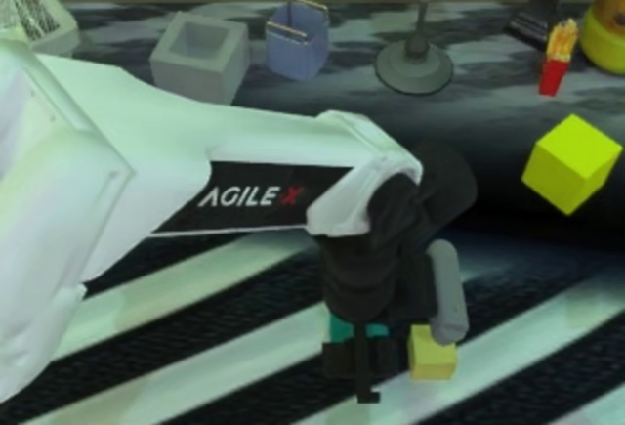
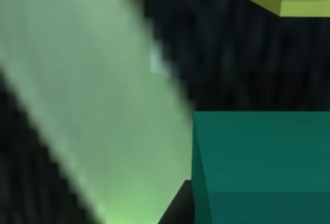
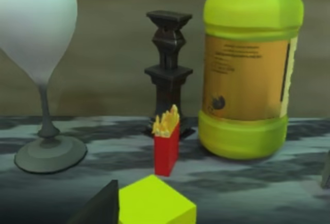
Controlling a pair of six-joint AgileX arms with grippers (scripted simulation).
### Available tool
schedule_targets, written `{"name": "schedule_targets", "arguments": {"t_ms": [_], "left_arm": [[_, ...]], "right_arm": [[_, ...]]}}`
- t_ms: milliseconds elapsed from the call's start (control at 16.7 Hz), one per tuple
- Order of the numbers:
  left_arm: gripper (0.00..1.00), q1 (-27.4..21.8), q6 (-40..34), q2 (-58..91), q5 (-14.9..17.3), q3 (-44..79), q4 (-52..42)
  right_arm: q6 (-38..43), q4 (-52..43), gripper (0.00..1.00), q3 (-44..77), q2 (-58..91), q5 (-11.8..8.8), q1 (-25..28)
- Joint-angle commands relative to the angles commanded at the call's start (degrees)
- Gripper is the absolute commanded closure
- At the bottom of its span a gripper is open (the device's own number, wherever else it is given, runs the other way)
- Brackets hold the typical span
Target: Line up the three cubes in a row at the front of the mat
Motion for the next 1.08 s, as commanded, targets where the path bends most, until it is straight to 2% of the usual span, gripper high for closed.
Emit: {"name": "schedule_targets", "arguments": {"t_ms": [360, 1080], "left_arm": [[0.02, 0.0, 0.0, 0.0, 0.0, 0.0, 0.0], [0.0, -0.02, 0.28, -0.83, -0.03, 1.96, -2.42]], "right_arm": [[0.0, 0.0, 0.0, 0.0, 0.0, 0.0, 0.0], [0.0, 0.0, 0.0, 0.0, 0.0, 0.0, 0.0]]}}
